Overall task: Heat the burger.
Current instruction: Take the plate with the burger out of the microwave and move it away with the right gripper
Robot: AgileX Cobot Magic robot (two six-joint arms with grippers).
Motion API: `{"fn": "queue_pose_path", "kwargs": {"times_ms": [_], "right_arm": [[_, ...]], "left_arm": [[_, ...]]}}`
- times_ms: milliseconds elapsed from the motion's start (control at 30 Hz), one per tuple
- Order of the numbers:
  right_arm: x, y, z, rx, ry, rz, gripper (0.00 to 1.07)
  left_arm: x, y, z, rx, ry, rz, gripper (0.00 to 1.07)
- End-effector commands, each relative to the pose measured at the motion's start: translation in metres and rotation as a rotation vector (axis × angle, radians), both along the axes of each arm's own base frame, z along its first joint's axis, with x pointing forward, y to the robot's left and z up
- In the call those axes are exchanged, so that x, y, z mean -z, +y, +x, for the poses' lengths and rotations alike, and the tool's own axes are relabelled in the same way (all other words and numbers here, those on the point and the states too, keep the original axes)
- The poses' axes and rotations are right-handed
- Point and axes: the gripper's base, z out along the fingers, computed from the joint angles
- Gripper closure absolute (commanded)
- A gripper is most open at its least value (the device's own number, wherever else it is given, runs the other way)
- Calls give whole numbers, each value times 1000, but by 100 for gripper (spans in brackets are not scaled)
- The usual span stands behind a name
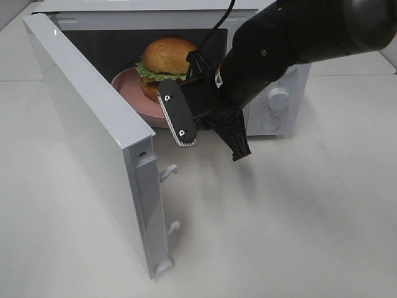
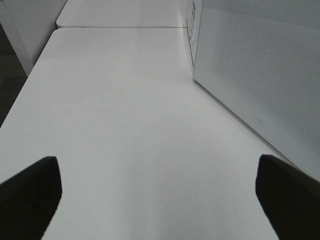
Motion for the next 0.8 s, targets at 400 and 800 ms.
{"fn": "queue_pose_path", "kwargs": {"times_ms": [400, 800], "right_arm": [[-11, -27, -33, -37, -93, 84, 107], [-13, -49, -64, -52, -108, 111, 107]], "left_arm": [[0, 0, -3, 0, -22, -2, 9], [0, 0, -3, 0, -22, -2, 9]]}}
